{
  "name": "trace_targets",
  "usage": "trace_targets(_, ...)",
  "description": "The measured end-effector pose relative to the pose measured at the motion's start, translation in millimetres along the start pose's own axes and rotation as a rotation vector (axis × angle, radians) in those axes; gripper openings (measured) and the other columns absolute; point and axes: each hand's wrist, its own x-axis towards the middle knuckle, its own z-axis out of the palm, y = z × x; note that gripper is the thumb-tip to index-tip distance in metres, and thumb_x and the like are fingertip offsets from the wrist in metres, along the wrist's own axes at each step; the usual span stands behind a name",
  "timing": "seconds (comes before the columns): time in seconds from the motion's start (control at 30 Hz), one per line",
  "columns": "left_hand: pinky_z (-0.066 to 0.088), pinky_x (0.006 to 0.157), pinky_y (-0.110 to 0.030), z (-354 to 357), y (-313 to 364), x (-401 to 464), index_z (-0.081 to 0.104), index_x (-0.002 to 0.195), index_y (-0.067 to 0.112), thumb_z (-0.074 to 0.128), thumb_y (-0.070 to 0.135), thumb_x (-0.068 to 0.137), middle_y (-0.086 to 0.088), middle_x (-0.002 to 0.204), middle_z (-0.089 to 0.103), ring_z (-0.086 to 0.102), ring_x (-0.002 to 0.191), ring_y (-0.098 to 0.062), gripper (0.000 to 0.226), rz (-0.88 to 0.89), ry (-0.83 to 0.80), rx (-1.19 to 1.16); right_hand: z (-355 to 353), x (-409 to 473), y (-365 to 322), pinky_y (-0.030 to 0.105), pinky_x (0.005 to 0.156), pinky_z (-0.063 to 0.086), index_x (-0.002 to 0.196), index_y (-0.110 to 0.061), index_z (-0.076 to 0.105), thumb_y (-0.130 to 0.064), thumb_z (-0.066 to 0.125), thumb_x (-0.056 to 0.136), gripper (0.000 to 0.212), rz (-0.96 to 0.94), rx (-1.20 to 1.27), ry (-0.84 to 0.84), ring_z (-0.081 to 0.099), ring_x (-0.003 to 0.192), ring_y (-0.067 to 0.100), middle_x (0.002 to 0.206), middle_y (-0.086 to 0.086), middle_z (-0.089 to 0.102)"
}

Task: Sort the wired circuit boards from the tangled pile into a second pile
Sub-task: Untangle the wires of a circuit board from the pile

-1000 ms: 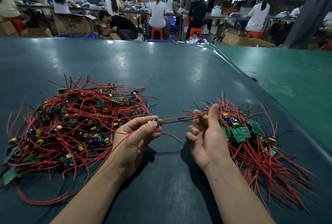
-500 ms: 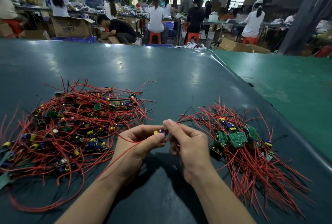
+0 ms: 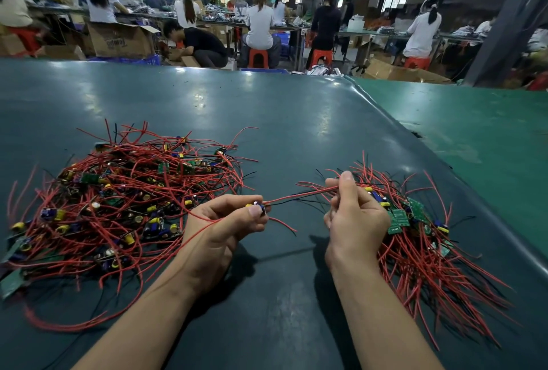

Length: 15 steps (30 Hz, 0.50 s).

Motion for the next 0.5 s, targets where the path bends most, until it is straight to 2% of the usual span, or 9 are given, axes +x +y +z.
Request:
trace_targets(0.13,0.054,0.059,-0.020,1.2,-1.3,-0.9,0.078,0.074,0.007,0.068,0.003,0.065,-0.012,0.072,0.071,0.068,0.061,-0.018,0.014,0.007,0.021,-0.014,-2.2,-1.5,2.2,0.027,0.053,0.033,0.054,-0.020,0.069,-0.029,0.061,0.095,0.043,-0.097,-0.091,0.059,0.035,0.046,0.013,0.043,-0.015,0.042)
trace_targets(0.23,0.054,0.060,-0.020,0.9,-1.4,-0.7,0.079,0.076,0.006,0.070,0.004,0.065,-0.013,0.073,0.071,0.068,0.061,-0.018,0.014,0.010,0.038,-0.024,-2.9,-4.9,0.7,0.038,0.060,0.032,0.045,-0.024,0.062,-0.034,0.057,0.089,0.046,-0.117,-0.149,0.110,0.035,0.050,0.020,0.036,-0.012,0.040)
trace_targets(0.3,0.054,0.060,-0.020,-0.9,-1.0,0.2,0.078,0.077,0.006,0.076,0.000,0.064,-0.014,0.074,0.071,0.068,0.062,-0.018,0.014,0.008,0.054,-0.030,-3.4,-5.8,0.1,0.032,0.057,0.031,0.043,-0.021,0.058,-0.030,0.057,0.092,0.050,-0.154,-0.229,0.126,0.035,0.047,0.017,0.035,-0.011,0.038)
trace_targets(0.37,0.055,0.060,-0.020,-1.4,-1.4,0.8,0.079,0.078,0.007,0.079,-0.001,0.064,-0.012,0.073,0.071,0.067,0.062,-0.018,0.017,0.014,0.058,-0.029,-5.0,-5.0,-0.8,0.028,0.050,0.028,0.040,-0.015,0.045,-0.025,0.057,0.096,0.059,-0.233,-0.315,0.111,0.028,0.043,0.008,0.034,-0.011,0.033)
trace_targets(0.4,0.055,0.060,-0.020,-1.1,-1.4,1.2,0.079,0.079,0.008,0.080,0.000,0.063,-0.011,0.072,0.071,0.067,0.061,-0.017,0.018,0.020,0.070,-0.041,-6.1,-5.1,-2.0,0.025,0.049,0.027,0.040,-0.016,0.043,-0.025,0.058,0.097,0.060,-0.267,-0.360,0.088,0.030,0.041,0.009,0.034,-0.010,0.035)
trace_targets(0.5,0.054,0.058,-0.019,-1.0,1.0,6.0,0.077,0.081,0.007,0.071,0.015,0.071,-0.008,0.073,0.071,0.064,0.058,-0.012,0.014,0.048,0.155,-0.136,-7.7,-9.6,-5.9,0.022,0.052,0.032,0.045,-0.007,0.051,-0.037,0.058,0.096,0.060,-0.345,-0.513,0.045,0.040,0.043,0.015,0.036,-0.005,0.045)
